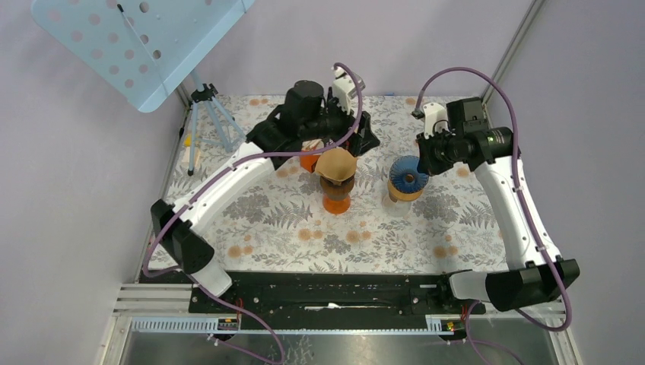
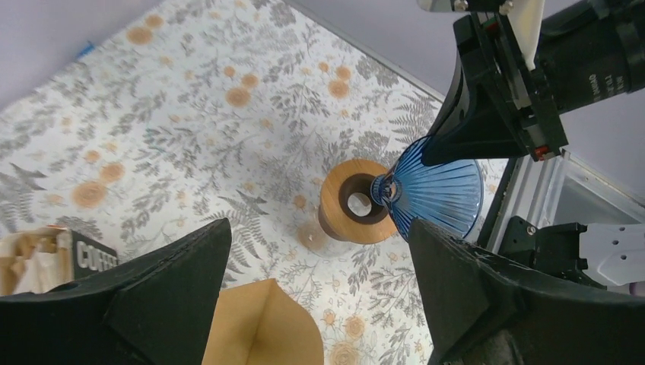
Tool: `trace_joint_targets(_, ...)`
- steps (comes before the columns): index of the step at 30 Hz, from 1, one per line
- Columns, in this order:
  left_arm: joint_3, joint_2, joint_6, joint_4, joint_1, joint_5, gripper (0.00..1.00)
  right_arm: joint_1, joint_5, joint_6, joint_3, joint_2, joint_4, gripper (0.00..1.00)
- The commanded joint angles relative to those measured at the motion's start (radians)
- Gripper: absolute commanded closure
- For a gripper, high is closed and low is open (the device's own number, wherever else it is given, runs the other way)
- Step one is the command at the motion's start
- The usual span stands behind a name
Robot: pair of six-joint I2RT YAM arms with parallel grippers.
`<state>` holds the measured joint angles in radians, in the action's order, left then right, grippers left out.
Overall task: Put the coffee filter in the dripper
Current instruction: Place the coffee dripper in the dripper holder.
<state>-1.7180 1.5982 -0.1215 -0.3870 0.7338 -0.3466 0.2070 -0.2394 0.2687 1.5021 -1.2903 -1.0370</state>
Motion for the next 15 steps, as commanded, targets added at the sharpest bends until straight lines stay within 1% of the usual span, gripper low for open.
trace_joint_targets(1, -0.053, 0.052, -0.062, 0.051, 0.028, -0.040, 0.06, -0.037, -0.075, 0.044, 0.070, -0.056, -0.081, 1.00)
trace_joint_targets(8, -0.056, 0.091, -0.093, 0.051, 0.070, -0.027, 0.07, -0.108, -0.183, 0.063, 0.136, -0.169, -0.120, 1.00)
trace_joint_targets(15, -0.043, 0.109, -0.124, 0.064, 0.094, -0.009, 0.08, -0.155, -0.238, 0.078, 0.120, -0.217, -0.117, 1.00)
